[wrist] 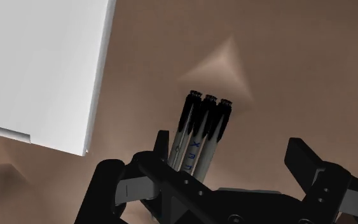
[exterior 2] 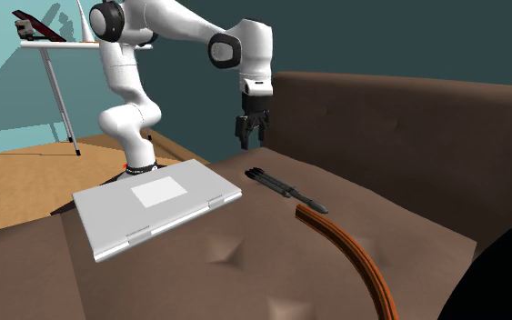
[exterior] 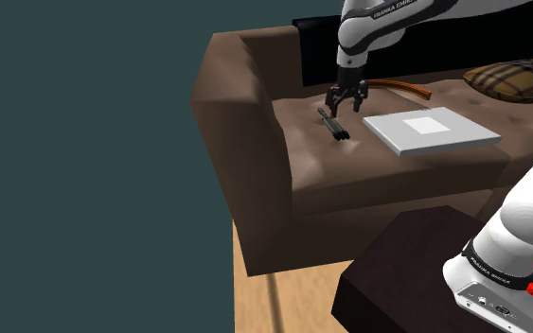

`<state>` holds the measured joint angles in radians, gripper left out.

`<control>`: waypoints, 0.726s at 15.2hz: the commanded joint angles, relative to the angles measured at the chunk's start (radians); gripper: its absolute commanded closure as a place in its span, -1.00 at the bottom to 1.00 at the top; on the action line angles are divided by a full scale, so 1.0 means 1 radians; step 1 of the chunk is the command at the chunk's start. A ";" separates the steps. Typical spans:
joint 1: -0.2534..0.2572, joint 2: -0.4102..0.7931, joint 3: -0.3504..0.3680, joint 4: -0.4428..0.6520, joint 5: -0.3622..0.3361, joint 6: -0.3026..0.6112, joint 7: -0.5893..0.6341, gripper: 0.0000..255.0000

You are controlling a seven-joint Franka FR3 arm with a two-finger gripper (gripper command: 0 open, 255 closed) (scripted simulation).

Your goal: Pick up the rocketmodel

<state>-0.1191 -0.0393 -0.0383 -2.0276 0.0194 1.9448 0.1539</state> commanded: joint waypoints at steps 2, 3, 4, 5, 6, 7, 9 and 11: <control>-0.010 0.116 -0.010 0.094 -0.001 0.022 0.013 -1.00; -0.014 0.154 -0.014 0.129 -0.001 0.025 0.017 -1.00; -0.019 0.191 -0.018 0.165 -0.001 0.027 0.020 -1.00; -0.023 0.229 -0.022 0.202 0.000 0.027 0.023 -1.00; -0.027 0.267 -0.026 0.241 0.001 0.026 0.026 -1.00; -0.032 0.305 -0.030 0.281 0.002 0.024 0.029 -1.00; -0.042 0.383 -0.037 0.367 0.006 0.016 0.035 -1.00; -0.050 0.443 -0.043 0.435 0.009 0.006 0.039 -1.00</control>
<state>-0.1649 0.3718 -0.0782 -1.6241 0.0270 1.9511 0.1911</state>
